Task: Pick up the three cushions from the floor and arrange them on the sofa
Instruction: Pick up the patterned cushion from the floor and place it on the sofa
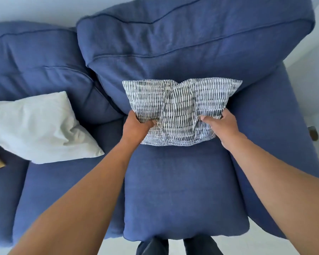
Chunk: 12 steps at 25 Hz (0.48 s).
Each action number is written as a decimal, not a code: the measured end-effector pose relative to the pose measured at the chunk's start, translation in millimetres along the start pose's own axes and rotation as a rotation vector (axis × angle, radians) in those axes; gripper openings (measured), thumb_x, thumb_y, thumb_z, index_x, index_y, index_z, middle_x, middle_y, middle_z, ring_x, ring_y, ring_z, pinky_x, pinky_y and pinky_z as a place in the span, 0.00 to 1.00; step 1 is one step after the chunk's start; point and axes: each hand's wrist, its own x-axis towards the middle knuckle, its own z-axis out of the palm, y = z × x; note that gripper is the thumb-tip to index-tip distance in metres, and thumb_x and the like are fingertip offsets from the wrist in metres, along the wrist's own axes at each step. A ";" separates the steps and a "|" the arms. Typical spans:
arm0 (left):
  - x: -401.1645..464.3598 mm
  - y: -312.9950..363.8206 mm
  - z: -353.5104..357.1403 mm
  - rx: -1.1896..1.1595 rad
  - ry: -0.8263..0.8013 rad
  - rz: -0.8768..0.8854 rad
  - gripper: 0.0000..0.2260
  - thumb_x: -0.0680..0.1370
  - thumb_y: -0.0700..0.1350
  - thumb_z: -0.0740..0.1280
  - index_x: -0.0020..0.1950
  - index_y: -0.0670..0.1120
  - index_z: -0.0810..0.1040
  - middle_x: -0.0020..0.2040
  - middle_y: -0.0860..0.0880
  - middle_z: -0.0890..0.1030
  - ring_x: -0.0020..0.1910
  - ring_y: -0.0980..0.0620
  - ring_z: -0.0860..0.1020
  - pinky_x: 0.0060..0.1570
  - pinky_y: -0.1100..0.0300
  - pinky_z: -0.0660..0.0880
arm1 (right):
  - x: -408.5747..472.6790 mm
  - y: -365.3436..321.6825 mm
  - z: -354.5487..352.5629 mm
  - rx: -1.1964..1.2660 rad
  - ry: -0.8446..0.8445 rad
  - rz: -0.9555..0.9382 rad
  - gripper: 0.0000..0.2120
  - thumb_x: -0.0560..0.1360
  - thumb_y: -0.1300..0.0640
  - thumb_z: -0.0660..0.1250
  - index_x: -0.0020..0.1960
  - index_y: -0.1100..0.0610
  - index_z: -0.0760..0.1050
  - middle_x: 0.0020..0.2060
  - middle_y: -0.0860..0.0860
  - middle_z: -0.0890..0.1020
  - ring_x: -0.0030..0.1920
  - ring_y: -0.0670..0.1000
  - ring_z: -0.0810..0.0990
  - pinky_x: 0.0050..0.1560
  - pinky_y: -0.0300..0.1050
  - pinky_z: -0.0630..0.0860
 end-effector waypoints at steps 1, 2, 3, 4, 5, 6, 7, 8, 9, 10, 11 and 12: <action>9.4 -2.7 5.2 0.042 -0.005 -0.051 0.28 0.71 0.50 0.79 0.69 0.47 0.74 0.62 0.49 0.83 0.60 0.47 0.82 0.61 0.47 0.80 | 13.4 2.6 -0.6 -0.025 -0.034 0.049 0.49 0.69 0.45 0.80 0.82 0.58 0.59 0.71 0.52 0.74 0.69 0.54 0.75 0.68 0.50 0.72; 18.2 -6.4 10.5 0.059 -0.001 -0.103 0.28 0.72 0.51 0.78 0.69 0.46 0.74 0.62 0.48 0.82 0.60 0.45 0.81 0.61 0.46 0.79 | 26.9 6.7 -2.5 -0.051 -0.056 0.082 0.54 0.64 0.40 0.80 0.82 0.56 0.61 0.64 0.50 0.79 0.59 0.53 0.79 0.59 0.51 0.78; 24.3 -8.5 14.6 0.058 0.004 -0.145 0.27 0.73 0.51 0.78 0.68 0.45 0.74 0.61 0.47 0.82 0.59 0.44 0.81 0.61 0.45 0.80 | 37.4 9.5 -4.9 -0.069 -0.065 0.091 0.56 0.59 0.37 0.79 0.80 0.55 0.63 0.54 0.48 0.79 0.50 0.50 0.79 0.48 0.49 0.79; 27.1 -8.0 17.7 0.041 0.014 -0.170 0.25 0.74 0.52 0.77 0.67 0.45 0.74 0.60 0.47 0.82 0.59 0.42 0.81 0.59 0.46 0.80 | 46.4 12.7 -6.5 -0.072 -0.066 0.099 0.55 0.59 0.36 0.79 0.80 0.56 0.64 0.53 0.49 0.79 0.49 0.50 0.79 0.47 0.50 0.79; 31.0 -7.0 19.5 0.027 0.024 -0.182 0.23 0.75 0.51 0.76 0.65 0.46 0.74 0.59 0.47 0.82 0.59 0.41 0.81 0.56 0.47 0.80 | 51.3 11.4 -6.0 -0.072 -0.061 0.108 0.53 0.62 0.37 0.78 0.80 0.56 0.63 0.60 0.52 0.80 0.56 0.54 0.80 0.55 0.56 0.80; 34.1 -4.9 20.9 0.007 0.033 -0.187 0.20 0.76 0.51 0.76 0.63 0.46 0.75 0.58 0.46 0.82 0.59 0.40 0.82 0.54 0.47 0.81 | 56.0 10.6 -5.3 -0.055 -0.053 0.104 0.52 0.64 0.39 0.78 0.81 0.56 0.62 0.66 0.54 0.78 0.65 0.57 0.78 0.64 0.61 0.78; 33.6 -0.8 21.4 -0.007 0.035 -0.197 0.18 0.76 0.52 0.75 0.62 0.47 0.75 0.58 0.46 0.82 0.59 0.39 0.82 0.54 0.45 0.82 | 56.8 6.8 -4.2 -0.039 -0.046 0.095 0.51 0.65 0.39 0.77 0.81 0.56 0.62 0.67 0.54 0.77 0.68 0.59 0.77 0.69 0.62 0.75; 33.3 1.0 22.3 -0.030 0.036 -0.202 0.18 0.77 0.52 0.74 0.62 0.47 0.75 0.59 0.45 0.82 0.58 0.39 0.83 0.54 0.43 0.83 | 60.0 6.7 -3.1 -0.015 -0.055 0.077 0.51 0.64 0.37 0.77 0.80 0.57 0.63 0.63 0.53 0.78 0.68 0.59 0.77 0.70 0.62 0.74; 31.7 2.3 22.9 -0.040 0.035 -0.204 0.18 0.78 0.53 0.74 0.62 0.46 0.76 0.59 0.44 0.82 0.57 0.40 0.83 0.54 0.42 0.83 | 58.9 4.9 -2.1 0.002 -0.065 0.071 0.51 0.65 0.37 0.77 0.80 0.57 0.63 0.61 0.52 0.78 0.67 0.59 0.78 0.70 0.62 0.74; 29.1 2.6 24.6 -0.048 0.041 -0.201 0.18 0.78 0.53 0.73 0.63 0.46 0.76 0.60 0.44 0.82 0.55 0.41 0.83 0.54 0.41 0.83 | 61.3 7.6 -1.0 0.015 -0.077 0.067 0.49 0.67 0.38 0.77 0.81 0.57 0.62 0.59 0.52 0.77 0.66 0.58 0.78 0.71 0.62 0.74; 23.4 4.6 25.2 -0.047 0.050 -0.197 0.18 0.79 0.54 0.73 0.63 0.46 0.77 0.60 0.44 0.82 0.54 0.43 0.83 0.54 0.42 0.83 | 60.1 8.1 -1.2 0.004 -0.071 0.074 0.47 0.70 0.40 0.77 0.81 0.58 0.62 0.58 0.51 0.75 0.65 0.56 0.78 0.71 0.62 0.73; 19.9 5.0 25.4 -0.061 0.044 -0.197 0.18 0.79 0.55 0.72 0.64 0.46 0.77 0.60 0.45 0.82 0.55 0.44 0.82 0.55 0.42 0.82 | 61.5 8.7 -0.9 0.006 -0.085 0.071 0.44 0.71 0.40 0.76 0.79 0.58 0.64 0.55 0.50 0.74 0.61 0.54 0.78 0.71 0.62 0.73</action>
